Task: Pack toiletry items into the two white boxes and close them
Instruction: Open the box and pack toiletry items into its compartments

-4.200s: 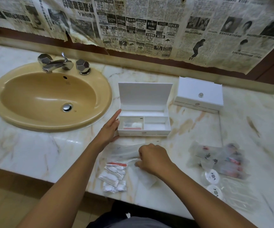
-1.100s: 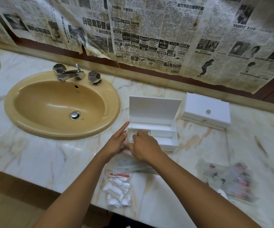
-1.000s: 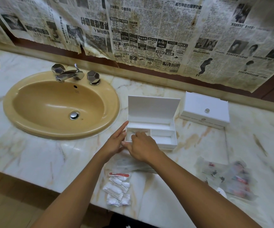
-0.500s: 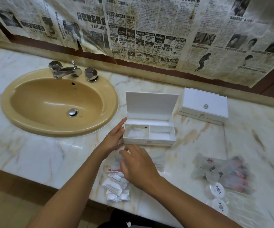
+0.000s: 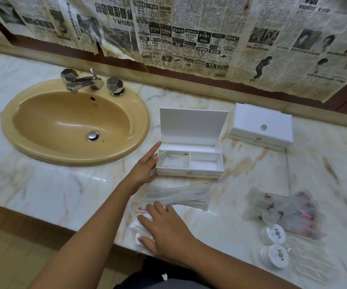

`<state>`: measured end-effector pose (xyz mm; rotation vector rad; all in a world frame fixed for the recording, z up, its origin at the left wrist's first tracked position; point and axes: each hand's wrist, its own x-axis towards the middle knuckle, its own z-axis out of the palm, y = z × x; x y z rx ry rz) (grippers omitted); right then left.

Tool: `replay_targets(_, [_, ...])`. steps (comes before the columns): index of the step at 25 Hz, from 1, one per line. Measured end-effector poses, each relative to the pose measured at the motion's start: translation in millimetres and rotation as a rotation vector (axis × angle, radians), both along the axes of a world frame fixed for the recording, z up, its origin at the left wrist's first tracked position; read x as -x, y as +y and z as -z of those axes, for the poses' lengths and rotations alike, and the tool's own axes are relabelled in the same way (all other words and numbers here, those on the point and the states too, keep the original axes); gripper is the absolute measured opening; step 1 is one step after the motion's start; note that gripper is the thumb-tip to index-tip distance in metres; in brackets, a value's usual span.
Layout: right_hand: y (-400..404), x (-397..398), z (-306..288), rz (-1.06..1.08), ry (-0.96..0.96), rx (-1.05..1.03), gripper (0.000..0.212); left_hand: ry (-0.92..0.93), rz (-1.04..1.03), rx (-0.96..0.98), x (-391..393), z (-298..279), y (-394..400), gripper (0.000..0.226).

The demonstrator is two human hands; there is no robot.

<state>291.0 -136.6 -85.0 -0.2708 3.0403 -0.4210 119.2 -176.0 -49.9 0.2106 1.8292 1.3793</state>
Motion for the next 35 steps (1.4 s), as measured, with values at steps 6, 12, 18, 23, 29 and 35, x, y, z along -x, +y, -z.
replay_targets(6, [1.0,-5.1,8.2,-0.043,0.011,-0.004,0.048,-0.006,-0.018,0.013,0.5,-1.0,1.3,0.039])
replay_targets(12, [26.1,-11.8,12.6,0.011,0.034,-0.023,0.041,-0.008,-0.029,0.027,-1.8,-4.4,2.0,0.039])
replay_targets(18, [54.4,-28.3,10.2,0.075,0.093,0.056,0.037,-0.012,-0.027,0.009,1.1,1.2,1.9,0.040])
replay_targets(23, [57.0,-24.1,2.2,0.235,0.184,0.161,0.035,-0.009,-0.018,0.008,1.9,3.4,1.2,0.040])
replay_targets(29, [57.5,0.1,4.3,0.363,0.138,0.043,0.027,0.007,-0.013,0.021,2.2,4.5,1.2,0.039])
replay_targets(35, [57.5,9.4,3.1,0.368,0.023,-0.026,0.015,0.012,-0.004,0.017,3.1,5.4,-0.1,0.038])
